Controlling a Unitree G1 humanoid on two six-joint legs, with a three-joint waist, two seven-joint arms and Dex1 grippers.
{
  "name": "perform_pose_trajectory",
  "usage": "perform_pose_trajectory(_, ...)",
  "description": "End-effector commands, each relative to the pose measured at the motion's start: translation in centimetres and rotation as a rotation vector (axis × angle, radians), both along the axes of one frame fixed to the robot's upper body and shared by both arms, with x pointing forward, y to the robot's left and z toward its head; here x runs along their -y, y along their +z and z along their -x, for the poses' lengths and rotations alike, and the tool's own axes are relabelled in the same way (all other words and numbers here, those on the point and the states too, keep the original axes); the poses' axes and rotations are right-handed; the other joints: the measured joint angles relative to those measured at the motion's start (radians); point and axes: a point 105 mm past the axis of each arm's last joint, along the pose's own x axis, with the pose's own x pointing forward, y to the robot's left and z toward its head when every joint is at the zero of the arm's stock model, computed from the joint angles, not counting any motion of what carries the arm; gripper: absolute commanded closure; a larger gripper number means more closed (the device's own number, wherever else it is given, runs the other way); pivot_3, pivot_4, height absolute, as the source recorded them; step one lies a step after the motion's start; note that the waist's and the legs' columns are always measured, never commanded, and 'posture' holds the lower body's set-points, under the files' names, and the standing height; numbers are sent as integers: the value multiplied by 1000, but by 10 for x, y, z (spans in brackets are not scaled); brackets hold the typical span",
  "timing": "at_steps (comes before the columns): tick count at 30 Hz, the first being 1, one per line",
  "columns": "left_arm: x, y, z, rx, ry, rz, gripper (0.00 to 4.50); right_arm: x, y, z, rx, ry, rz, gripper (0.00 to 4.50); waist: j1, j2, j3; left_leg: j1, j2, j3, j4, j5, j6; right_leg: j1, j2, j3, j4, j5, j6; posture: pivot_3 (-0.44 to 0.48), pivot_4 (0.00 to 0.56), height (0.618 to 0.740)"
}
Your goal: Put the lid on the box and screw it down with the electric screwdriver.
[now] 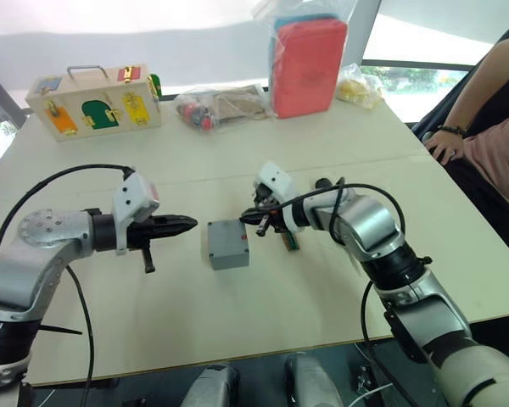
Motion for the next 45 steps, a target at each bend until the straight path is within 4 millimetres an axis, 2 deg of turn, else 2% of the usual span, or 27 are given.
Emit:
perform_pose_trajectory(1, 2, 10, 0, 43, -12, 7, 4500, -4, 5, 5, 31, 31, -4, 4387, 0, 0, 0, 0, 0, 0, 0, 0, 0, 0, 0, 0, 0, 0, 0, 0, 150, 740)
perform_pose_trajectory(2, 2, 10, 0, 43, -12, 7, 4500, -4, 5, 6, 30, 33, -4, 4387, 0, 0, 0, 0, 0, 0, 0, 0, 0, 0, 0, 0, 0, 0, 0, 0, 150, 740)
perform_pose_trajectory(5, 2, 10, 0, 43, -12, 7, 4500, -4, 6, 9, 33, 54, -6, 3713, 0, 0, 0, 0, 0, 0, 0, 0, 0, 0, 0, 0, 0, 0, 0, 0, 150, 740)
perform_pose_trajectory(7, 2, 10, 0, 44, -13, 8, 4500, -4, 8, 12, 33, 70, -8, 3111, 0, 0, 0, 0, 0, 0, 0, 0, 0, 0, 0, 0, 0, 0, 0, 0, 150, 740)
perform_pose_trajectory(8, 2, 10, 0, 43, -13, 7, 4500, -4, 10, 12, 39, 72, -7, 2551, 1, 0, 0, 0, 0, 0, 0, 0, 0, 0, 0, 0, 0, 0, 0, 0, 150, 740)
perform_pose_trajectory(12, 4, 11, 0, 44, -17, 10, 4500, 0, 19, 10, 67, 63, 1, 1163, 1, 0, 0, 0, 0, 0, 0, 0, 0, 0, 0, 0, 0, 0, 0, 0, 150, 740)
perform_pose_trajectory(15, 5, 11, 0, 45, -22, 17, 4500, 7, 35, 8, 97, 49, -8, 165, 1, 0, 0, 0, 0, 0, 0, 0, 0, 0, 0, 0, 0, 0, 0, 0, 150, 740)
perform_pose_trajectory(19, 9, 11, 1, 50, -39, 24, 4500, 21, 52, 8, 109, 7, -6, 72, 2, 0, 0, 0, 0, 0, 0, 0, 0, 0, 0, 0, 0, 0, 0, 0, 150, 740)
perform_pose_trajectory(21, 11, 12, 0, 55, -50, 32, 4500, 39, 57, 4, 100, -52, 50, 72, 4, 0, 0, 0, 0, 0, 0, 0, 0, 0, 0, 0, 0, 0, 0, 0, 150, 740)
perform_pose_trajectory(25, 15, 8, -4, 61, -68, 44, 4500, 91, 53, -7, 7, -243, 254, 72, 22, 0, 0, 0, -1, 1, 1, 0, 0, 1, -1, 0, -1, 0, 0, 0, 150, 740)
perform_pose_trajectory(30, 20, 6, -7, 71, -78, 59, 4500, 117, 47, -9, -119, -353, 321, 72, 24, 0, 0, 0, 0, 1, 2, 0, 1, 1, 0, 0, -1, 0, 0, 0, 150, 740)
perform_pose_trajectory(32, 23, 4, -6, 77, -78, 70, 4500, 133, 39, -11, -177, -411, 384, 72, 25, 0, 0, 0, 0, 1, 2, 0, 1, 1, 0, 0, -1, 0, 0, 0, 150, 740)
perform_pose_trajectory(35, 26, 2, -5, 87, -78, 75, 4500, 146, 32, -12, -295, -503, 398, 72, 27, 0, 0, 0, 0, 1, 2, 0, 1, 0, 0, 0, -1, 0, 0, 0, 150, 740)
perform_pose_trajectory(39, 32, 5, 0, 110, -92, 81, 4500, 160, 23, -19, -347, -596, 428, 72, 28, 0, 0, -1, 0, 1, 2, 0, 1, 1, 0, 0, -1, 0, 0, 0, 150, 740)
perform_pose_trajectory(45, 38, 7, 7, 129, -122, 79, 4500, 172, 1, -18, -457, -662, 462, 72, 28, 0, 0, -1, 0, 2, 2, 0, 1, 1, 0, 0, -1, 0, 0, 0, 150, 740)
